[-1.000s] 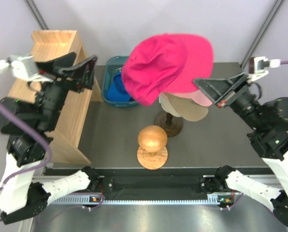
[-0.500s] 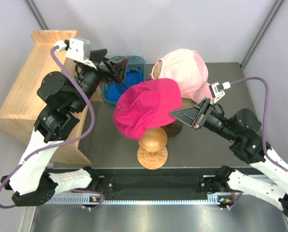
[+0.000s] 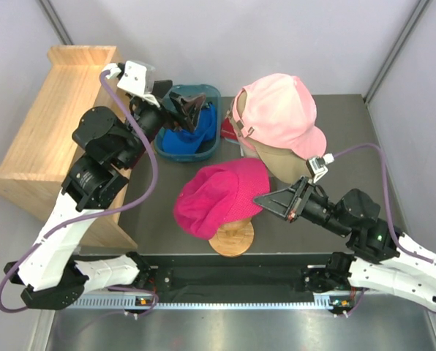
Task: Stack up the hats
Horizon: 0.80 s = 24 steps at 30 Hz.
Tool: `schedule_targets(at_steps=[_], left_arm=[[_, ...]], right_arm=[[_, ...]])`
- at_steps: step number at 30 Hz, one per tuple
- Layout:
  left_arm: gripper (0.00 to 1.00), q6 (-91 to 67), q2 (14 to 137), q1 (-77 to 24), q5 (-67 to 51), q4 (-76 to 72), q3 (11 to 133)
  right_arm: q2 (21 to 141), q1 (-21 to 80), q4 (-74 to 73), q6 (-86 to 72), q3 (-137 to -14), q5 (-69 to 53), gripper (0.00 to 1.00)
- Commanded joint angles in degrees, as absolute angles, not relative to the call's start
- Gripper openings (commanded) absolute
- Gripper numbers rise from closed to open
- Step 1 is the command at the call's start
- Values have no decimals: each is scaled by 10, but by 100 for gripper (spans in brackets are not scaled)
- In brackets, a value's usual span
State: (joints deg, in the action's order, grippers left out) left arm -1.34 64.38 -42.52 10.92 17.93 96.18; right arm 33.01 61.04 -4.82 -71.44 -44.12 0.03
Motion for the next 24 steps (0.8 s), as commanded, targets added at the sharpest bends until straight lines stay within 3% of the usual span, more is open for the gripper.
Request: schedule_targets(at_steps=[1, 24], left_arm=[[88, -11, 642, -427, 98, 163, 957], [89, -46, 640, -427, 73, 157, 895]], right_arm=[[301, 632, -73, -736, -439, 49, 0], [125, 635, -293, -804, -351, 139, 0]])
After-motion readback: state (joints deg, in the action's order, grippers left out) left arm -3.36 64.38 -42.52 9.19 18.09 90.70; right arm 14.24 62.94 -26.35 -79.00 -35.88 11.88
